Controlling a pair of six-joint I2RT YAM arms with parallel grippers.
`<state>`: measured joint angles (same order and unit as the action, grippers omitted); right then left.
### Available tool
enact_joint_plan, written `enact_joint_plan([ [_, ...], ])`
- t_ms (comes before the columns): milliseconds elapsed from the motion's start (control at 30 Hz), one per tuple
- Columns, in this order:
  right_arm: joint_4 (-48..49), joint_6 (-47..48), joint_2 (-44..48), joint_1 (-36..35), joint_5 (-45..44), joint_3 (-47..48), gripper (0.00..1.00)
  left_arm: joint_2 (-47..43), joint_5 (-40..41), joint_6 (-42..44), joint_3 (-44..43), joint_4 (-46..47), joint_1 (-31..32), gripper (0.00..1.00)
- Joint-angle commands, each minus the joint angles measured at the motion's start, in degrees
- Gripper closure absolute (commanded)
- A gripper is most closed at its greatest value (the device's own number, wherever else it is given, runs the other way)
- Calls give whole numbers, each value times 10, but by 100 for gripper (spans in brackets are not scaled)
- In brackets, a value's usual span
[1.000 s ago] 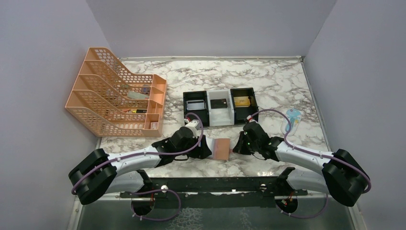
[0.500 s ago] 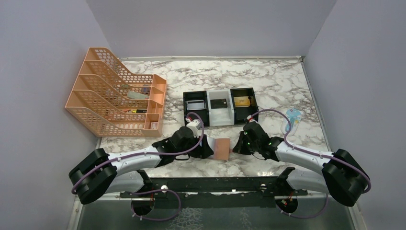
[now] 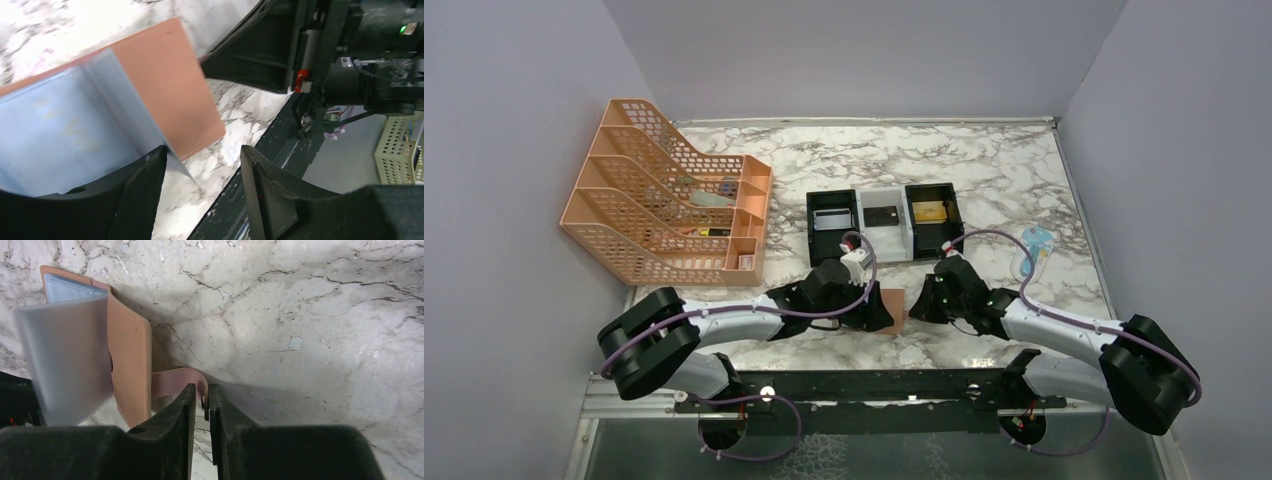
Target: Take the credit cards out of the card holder
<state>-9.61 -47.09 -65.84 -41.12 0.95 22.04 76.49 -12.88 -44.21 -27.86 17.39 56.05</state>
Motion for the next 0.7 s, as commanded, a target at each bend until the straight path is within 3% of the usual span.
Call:
enact_joint_plan([
  [0, -25, -8, 29, 3, -11, -14, 79, 37, -20, 11, -39, 34, 22, 43],
  [167, -71, -24, 99, 4, -59, -6, 63, 81, -3, 9, -42, 46, 39, 48],
  [333, -109, -27, 147, 3, -86, 22, 61, 108, 14, 7, -39, 51, 47, 51],
  [467, -99, -16, 162, 3, -63, 46, 68, 112, 15, 8, -37, 54, 52, 53],
  [567, -54, 9, 144, 4, 10, 63, 79, 108, 19, 7, -34, 55, 53, 54],
  [667, -28, 11, 101, 4, 61, 84, 84, 105, 21, 7, -29, 56, 54, 54],
])
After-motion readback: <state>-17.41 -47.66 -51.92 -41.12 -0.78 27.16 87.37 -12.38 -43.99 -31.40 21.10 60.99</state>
